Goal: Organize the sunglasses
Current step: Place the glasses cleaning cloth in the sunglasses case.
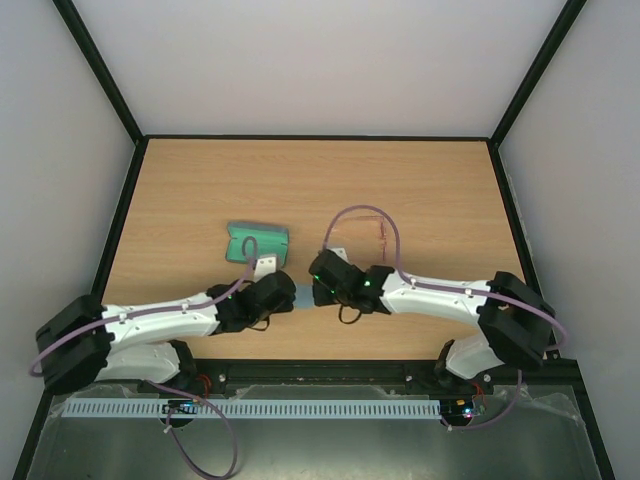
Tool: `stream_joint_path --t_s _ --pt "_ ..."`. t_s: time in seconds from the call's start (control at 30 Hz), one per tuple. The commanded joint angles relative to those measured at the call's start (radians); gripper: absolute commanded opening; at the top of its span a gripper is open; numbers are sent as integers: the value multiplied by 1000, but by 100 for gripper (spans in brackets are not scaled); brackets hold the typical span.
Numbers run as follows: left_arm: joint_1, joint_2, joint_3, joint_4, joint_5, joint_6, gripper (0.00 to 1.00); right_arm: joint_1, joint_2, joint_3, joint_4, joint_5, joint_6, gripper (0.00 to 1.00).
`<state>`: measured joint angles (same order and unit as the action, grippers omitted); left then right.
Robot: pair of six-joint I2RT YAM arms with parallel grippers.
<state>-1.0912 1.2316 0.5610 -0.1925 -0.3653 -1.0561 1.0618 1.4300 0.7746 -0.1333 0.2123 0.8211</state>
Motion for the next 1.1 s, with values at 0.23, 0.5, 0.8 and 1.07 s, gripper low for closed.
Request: stream_joint_path --t_s 0.23,0.5,0.8,1.07 --pt "327 -135 33 -75 53 192 2 -81 260 413 -118 -13 -154 1" --pt "575 -80 27 24 142 282 2 -126 465 648 -135 -59 -220 1" --pt "686 32 29 145 159 337 2 -160 624 779 -119 -90 -247 1" --pt "703 145 43 208 155 363 2 -167 682 783 -83 -91 -246 1"
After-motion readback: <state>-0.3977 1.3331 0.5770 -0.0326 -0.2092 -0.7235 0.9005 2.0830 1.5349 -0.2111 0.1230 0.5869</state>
